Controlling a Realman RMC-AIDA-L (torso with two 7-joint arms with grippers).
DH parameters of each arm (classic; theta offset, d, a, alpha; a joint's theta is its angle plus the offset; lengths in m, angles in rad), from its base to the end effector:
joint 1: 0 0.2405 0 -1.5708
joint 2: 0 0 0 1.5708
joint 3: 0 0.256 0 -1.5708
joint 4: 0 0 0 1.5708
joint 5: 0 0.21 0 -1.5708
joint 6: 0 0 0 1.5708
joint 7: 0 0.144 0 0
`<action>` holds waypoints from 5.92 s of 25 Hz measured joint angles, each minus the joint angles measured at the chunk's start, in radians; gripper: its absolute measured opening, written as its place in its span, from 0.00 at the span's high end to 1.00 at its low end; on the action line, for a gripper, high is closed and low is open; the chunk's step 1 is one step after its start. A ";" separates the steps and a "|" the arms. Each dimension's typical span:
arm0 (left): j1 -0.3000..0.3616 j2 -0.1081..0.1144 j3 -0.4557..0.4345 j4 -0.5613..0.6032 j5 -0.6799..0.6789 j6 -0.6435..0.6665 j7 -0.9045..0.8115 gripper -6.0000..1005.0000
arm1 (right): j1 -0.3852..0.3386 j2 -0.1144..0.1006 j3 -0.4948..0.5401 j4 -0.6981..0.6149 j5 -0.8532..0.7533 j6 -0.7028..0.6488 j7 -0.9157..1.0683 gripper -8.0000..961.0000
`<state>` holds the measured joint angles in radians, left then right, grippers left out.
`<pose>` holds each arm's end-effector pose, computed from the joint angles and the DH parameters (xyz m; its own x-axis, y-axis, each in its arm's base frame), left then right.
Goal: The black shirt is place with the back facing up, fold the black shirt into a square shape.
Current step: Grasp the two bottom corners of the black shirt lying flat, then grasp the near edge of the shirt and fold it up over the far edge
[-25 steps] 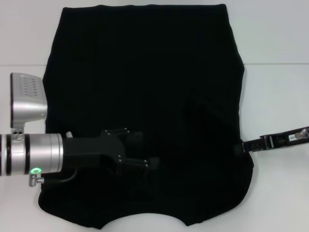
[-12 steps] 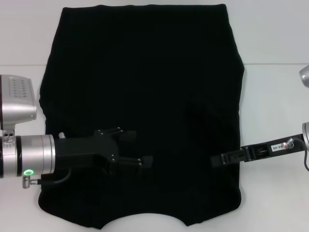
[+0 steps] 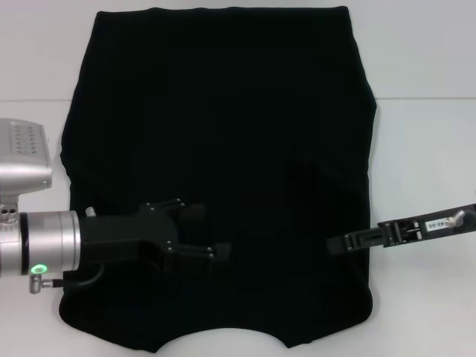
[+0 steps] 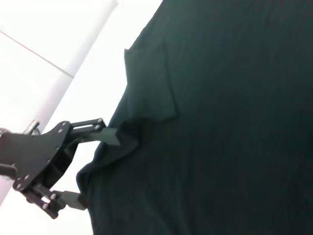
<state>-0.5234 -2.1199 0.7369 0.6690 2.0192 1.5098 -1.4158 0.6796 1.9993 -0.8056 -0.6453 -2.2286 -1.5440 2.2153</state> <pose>-0.2571 0.3265 -0.0223 0.7904 0.3826 0.4784 0.4865 -0.8667 -0.1107 0.2499 0.3575 0.0032 0.4527 -0.8690 -0.1999 -0.8798 -0.4718 0.0586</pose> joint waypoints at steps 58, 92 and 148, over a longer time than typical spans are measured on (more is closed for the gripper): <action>0.194 -0.038 -0.124 0.326 0.340 -0.072 0.088 0.62 | -0.050 0.015 0.213 0.012 0.018 0.029 -0.041 0.25; 0.204 -0.044 -0.235 0.344 0.300 -0.028 0.063 0.97 | -0.083 0.020 0.126 0.038 -0.068 0.058 -0.080 0.32; 0.242 -0.045 -0.412 0.367 0.272 0.165 0.007 0.97 | -0.247 -0.035 0.279 0.036 -0.058 -0.011 -0.214 0.98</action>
<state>-0.2809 -2.1645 0.3248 1.0360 2.2916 1.6747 -1.4084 0.4327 1.9645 -0.5266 -0.6094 -2.2868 -1.5549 2.0012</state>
